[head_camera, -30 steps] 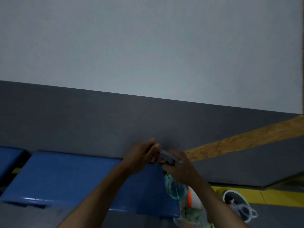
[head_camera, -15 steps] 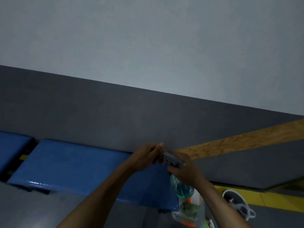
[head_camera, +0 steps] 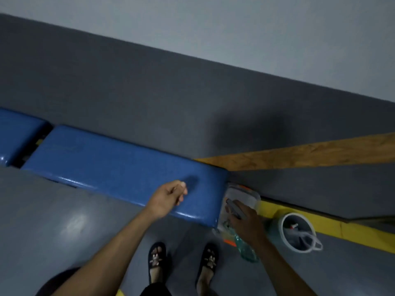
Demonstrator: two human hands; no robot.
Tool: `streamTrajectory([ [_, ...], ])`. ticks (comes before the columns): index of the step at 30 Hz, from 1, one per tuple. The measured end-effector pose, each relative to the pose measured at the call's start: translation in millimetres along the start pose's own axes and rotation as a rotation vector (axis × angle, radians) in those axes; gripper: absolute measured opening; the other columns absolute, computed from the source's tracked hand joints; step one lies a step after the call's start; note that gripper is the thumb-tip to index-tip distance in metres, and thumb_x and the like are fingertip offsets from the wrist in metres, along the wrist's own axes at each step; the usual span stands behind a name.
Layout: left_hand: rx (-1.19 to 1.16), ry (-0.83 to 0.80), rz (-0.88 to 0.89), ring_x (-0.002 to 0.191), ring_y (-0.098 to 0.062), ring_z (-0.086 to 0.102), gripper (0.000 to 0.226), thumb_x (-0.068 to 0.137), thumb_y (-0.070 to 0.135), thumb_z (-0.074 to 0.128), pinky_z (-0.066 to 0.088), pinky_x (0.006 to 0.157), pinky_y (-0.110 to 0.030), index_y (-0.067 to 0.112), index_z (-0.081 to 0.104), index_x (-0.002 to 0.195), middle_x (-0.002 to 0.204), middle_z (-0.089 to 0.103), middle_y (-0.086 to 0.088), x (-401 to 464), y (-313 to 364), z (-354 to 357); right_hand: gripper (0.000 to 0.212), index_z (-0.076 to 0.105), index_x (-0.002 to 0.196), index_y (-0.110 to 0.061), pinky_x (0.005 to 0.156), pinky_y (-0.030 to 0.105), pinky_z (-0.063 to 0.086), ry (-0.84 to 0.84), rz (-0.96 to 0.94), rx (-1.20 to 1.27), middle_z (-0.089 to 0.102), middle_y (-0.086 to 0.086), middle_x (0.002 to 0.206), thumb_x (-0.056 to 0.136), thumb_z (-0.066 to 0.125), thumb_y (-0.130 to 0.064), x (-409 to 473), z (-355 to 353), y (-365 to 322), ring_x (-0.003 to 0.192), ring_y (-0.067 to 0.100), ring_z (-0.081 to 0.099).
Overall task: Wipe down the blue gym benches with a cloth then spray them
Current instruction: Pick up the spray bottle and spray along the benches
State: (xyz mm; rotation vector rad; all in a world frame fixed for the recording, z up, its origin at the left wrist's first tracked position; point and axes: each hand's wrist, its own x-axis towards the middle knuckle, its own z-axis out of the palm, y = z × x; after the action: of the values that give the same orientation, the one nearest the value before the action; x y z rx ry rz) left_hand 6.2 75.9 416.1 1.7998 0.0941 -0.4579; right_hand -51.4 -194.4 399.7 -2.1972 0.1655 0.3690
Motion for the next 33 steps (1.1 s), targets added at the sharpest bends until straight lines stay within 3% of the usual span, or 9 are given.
streamTrajectory([
  [3,-0.049,0.083,-0.083,0.050,-0.009,0.047,0.032,0.102,0.025,0.047,0.039,0.048,-0.018,0.011,0.061,0.077,0.058,0.057,0.001,-11,-31,18,0.023,0.071,0.107,-0.030,0.070,0.037,0.052,0.012,0.136,-0.003,0.069,-0.001,0.093,0.091,0.059,-0.019,2,13,52,0.080,0.013,0.063],
  [6,-0.087,0.133,-0.157,0.048,-0.007,0.047,0.032,0.103,0.018,0.044,0.038,0.048,-0.017,0.005,0.059,0.078,0.060,0.055,-0.006,-24,-52,33,0.022,0.069,0.105,-0.027,0.074,0.047,0.055,-0.024,0.195,0.034,0.071,0.000,0.095,0.086,0.060,-0.032,0,38,93,0.091,0.024,0.067],
  [10,-0.089,0.153,-0.202,0.051,-0.010,0.048,0.033,0.102,0.019,0.043,0.040,0.050,-0.017,-0.003,0.059,0.084,0.062,0.057,-0.006,-37,-70,40,0.022,0.070,0.106,-0.025,0.078,0.041,0.053,-0.068,0.264,-0.028,0.073,0.001,0.097,0.086,0.062,-0.027,-4,63,128,0.095,0.028,0.066],
  [14,-0.056,0.153,-0.213,0.055,-0.012,0.052,0.038,0.100,0.032,0.045,0.043,0.053,-0.018,0.001,0.061,0.085,0.064,0.060,-0.005,-43,-82,42,0.024,0.066,0.108,-0.029,0.073,0.030,0.044,-0.143,0.363,-0.084,0.071,-0.001,0.102,0.085,0.060,-0.025,-7,71,140,0.098,0.027,0.064],
  [17,-0.020,0.147,-0.191,0.057,-0.014,0.055,0.038,0.099,0.038,0.046,0.045,0.055,-0.019,0.009,0.063,0.083,0.066,0.062,-0.004,-46,-89,41,0.019,0.064,0.106,-0.026,0.075,0.031,0.041,-0.116,0.369,-0.144,0.070,0.003,0.107,0.087,0.060,-0.023,-12,73,142,0.102,0.031,0.062],
  [20,-0.016,0.157,-0.196,0.059,-0.015,0.055,0.035,0.097,0.036,0.045,0.046,0.057,-0.021,0.010,0.064,0.084,0.067,0.063,-0.006,-50,-93,41,0.016,0.062,0.102,-0.027,0.078,0.034,0.044,-0.098,0.407,-0.174,0.069,0.003,0.108,0.086,0.059,-0.025,-13,74,143,0.102,0.032,0.061],
  [23,0.012,0.152,-0.194,0.059,-0.014,0.057,0.034,0.099,0.034,0.043,0.048,0.059,-0.022,0.012,0.065,0.085,0.069,0.064,-0.009,-51,-93,40,0.028,0.064,0.105,-0.029,0.082,0.036,0.048,-0.076,0.410,-0.133,0.070,0.002,0.109,0.078,0.057,-0.026,-9,73,140,0.101,0.031,0.062],
  [28,0.008,0.166,-0.205,0.059,-0.015,0.057,0.033,0.101,0.033,0.042,0.047,0.059,-0.027,0.019,0.065,0.083,0.069,0.064,-0.007,-48,-91,39,0.037,0.069,0.114,-0.032,0.072,0.031,0.046,0.020,0.419,0.006,0.071,-0.002,0.100,0.083,0.063,-0.011,19,64,128,0.094,0.027,0.064],
  [33,0.022,0.176,-0.189,0.061,-0.014,0.059,0.034,0.100,0.038,0.041,0.048,0.062,-0.031,0.019,0.065,0.085,0.072,0.065,-0.006,-49,-84,35,0.016,0.064,0.100,-0.029,0.072,0.037,0.051,0.069,0.427,-0.065,0.060,0.000,0.087,0.091,0.056,-0.020,61,48,105,0.079,0.026,0.058],
])
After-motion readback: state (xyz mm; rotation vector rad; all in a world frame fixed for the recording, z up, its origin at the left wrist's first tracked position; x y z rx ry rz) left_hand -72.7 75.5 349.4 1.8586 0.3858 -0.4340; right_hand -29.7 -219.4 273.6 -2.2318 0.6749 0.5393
